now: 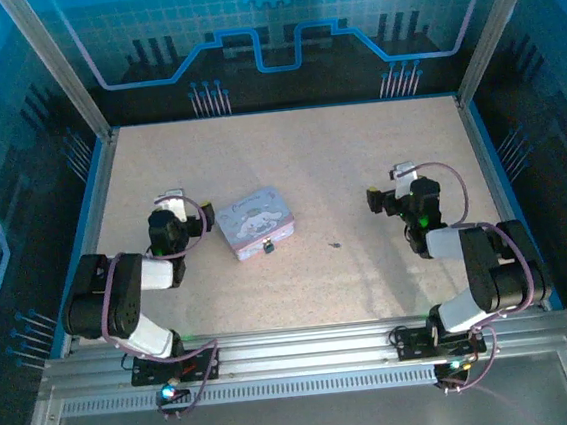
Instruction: Unlock a padlock with a key
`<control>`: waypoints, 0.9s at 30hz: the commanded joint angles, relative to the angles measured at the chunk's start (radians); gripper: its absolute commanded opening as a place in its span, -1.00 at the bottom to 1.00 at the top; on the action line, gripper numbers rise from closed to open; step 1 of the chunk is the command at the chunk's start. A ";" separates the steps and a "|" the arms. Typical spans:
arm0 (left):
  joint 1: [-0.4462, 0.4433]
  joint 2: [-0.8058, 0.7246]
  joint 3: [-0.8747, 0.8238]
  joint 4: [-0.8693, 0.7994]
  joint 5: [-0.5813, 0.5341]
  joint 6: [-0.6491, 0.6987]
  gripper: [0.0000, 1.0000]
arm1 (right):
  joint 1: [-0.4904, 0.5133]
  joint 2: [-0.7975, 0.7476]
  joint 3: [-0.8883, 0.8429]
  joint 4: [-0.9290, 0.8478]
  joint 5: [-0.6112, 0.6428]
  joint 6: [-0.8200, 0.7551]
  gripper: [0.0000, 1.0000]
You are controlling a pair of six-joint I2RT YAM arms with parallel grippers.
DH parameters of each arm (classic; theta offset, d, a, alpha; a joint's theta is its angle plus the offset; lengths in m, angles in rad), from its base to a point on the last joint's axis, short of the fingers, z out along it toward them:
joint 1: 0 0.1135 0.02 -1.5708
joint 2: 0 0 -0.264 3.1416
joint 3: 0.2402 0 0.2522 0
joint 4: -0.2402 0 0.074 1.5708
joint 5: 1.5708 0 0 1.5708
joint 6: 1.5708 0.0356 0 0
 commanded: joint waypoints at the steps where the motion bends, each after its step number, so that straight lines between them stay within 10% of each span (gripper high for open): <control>1: 0.002 -0.009 0.021 -0.005 0.033 0.005 0.98 | -0.004 0.009 0.017 -0.002 -0.009 -0.006 1.00; 27: 0.002 -0.043 -0.019 0.044 -0.046 -0.022 0.98 | -0.004 -0.007 0.034 -0.043 0.003 0.001 1.00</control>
